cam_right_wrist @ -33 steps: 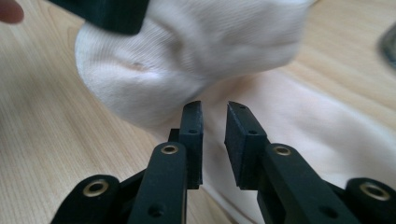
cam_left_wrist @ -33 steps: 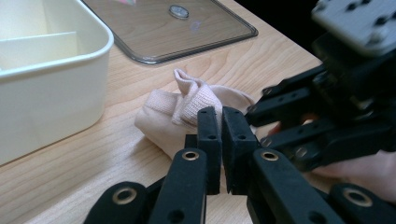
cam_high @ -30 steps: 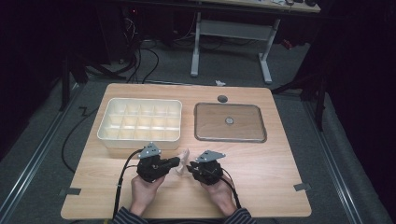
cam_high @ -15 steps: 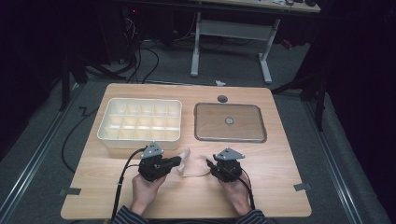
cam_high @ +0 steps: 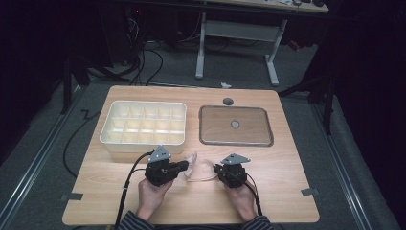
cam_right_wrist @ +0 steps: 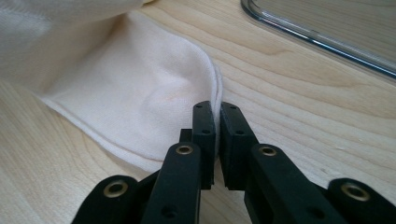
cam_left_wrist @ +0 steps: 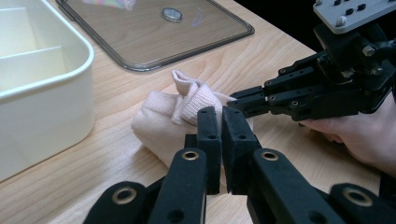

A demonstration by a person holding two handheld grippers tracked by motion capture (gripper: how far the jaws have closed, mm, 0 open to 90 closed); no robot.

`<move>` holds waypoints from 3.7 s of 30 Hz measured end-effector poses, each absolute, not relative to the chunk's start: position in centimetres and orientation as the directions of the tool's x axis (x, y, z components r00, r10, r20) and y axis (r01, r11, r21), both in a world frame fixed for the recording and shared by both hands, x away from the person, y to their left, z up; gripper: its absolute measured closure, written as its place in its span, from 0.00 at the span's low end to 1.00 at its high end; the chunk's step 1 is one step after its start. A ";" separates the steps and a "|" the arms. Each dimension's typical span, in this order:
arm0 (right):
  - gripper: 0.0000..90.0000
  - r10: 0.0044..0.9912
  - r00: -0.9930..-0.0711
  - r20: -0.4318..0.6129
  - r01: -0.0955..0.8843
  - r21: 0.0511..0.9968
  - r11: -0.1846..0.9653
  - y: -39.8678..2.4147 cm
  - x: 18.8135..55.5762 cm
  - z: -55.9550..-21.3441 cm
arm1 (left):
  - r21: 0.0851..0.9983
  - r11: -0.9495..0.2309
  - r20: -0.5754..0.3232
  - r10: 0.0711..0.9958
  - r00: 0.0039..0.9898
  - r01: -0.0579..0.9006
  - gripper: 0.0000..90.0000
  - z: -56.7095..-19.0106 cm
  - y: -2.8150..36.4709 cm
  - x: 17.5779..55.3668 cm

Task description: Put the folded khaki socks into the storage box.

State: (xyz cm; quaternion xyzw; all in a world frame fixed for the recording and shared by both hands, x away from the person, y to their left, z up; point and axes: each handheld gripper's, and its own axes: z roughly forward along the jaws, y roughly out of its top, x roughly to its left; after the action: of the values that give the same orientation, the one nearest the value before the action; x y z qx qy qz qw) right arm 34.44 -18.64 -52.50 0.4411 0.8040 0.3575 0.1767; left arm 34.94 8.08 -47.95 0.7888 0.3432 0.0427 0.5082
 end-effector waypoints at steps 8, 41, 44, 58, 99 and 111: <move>0.96 0.823 -0.565 0.063 0.587 0.732 0.347 -18.1 34.3 -52.6 | 0.826 -0.269 -0.278 0.569 0.774 0.495 0.97 -48.0 7.3 35.0; 0.95 0.809 -0.579 0.107 0.595 0.733 0.329 -17.8 34.8 -53.0 | 0.774 -0.411 -0.207 0.554 0.806 0.481 0.97 -51.2 3.4 35.2; 0.95 0.809 -0.578 0.108 0.597 0.732 0.329 -17.8 34.8 -53.0 | 0.769 -0.411 -0.218 0.551 0.805 0.490 0.97 -51.5 3.3 35.4; 0.76 0.815 -0.570 0.105 0.588 0.745 0.315 -18.0 34.5 -52.3 | 0.779 -0.406 -0.211 0.547 0.810 0.477 0.80 -50.9 3.8 35.0; 0.59 0.829 -0.559 0.003 0.565 0.733 0.378 -16.4 34.6 -52.4 | 0.725 -0.379 -0.146 0.732 0.666 0.575 0.49 -52.8 5.7 36.1; 0.59 0.825 -0.565 0.020 0.553 0.751 0.361 -16.9 35.0 -53.1 | 0.731 -0.422 -0.094 0.716 0.692 0.536 0.49 -53.0 5.9 36.0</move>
State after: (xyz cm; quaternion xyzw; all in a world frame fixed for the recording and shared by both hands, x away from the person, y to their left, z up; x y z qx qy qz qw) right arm 34.96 -16.91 -53.12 0.4283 0.8041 0.3689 0.1839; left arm 36.00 5.86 -52.96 0.8352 0.3747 0.1167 0.3852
